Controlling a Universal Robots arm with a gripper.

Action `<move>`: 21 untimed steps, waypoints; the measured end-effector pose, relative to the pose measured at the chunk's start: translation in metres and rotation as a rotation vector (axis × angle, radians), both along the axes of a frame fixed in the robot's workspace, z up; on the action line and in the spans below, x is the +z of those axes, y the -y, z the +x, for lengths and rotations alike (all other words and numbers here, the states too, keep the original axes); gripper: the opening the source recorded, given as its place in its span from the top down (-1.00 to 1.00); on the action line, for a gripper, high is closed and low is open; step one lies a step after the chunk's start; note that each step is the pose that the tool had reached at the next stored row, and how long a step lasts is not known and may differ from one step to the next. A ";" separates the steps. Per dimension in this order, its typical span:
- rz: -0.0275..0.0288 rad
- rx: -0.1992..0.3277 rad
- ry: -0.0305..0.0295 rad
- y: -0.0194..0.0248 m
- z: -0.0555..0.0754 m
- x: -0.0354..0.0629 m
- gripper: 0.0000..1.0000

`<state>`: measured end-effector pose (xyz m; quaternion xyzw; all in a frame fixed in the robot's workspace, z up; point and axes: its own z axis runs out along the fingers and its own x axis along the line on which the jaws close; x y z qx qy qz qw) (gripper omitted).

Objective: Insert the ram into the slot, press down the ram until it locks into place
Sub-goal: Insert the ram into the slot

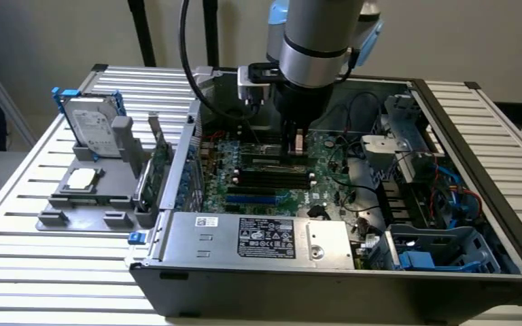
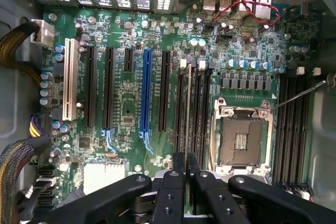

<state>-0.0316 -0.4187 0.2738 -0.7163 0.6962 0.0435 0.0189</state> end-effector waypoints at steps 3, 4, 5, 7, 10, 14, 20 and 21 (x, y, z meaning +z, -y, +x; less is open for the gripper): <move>-0.0001 0.000 0.0006 0.0007 0.000 -0.0054 0.73; 0.0000 0.000 0.0010 0.0009 0.000 -0.0072 0.73; -0.0001 0.000 0.0015 0.0011 -0.001 -0.0090 0.73; 0.0000 0.000 0.0026 0.0012 -0.001 -0.0126 0.73; -0.0001 0.000 0.0033 0.0013 -0.002 -0.0181 0.73; -0.0002 0.000 0.0042 0.0013 -0.003 -0.0254 0.73; -0.0006 -0.001 0.0104 0.0012 -0.004 -0.0359 0.73; -0.0008 -0.001 0.0112 0.0011 -0.004 -0.0366 0.73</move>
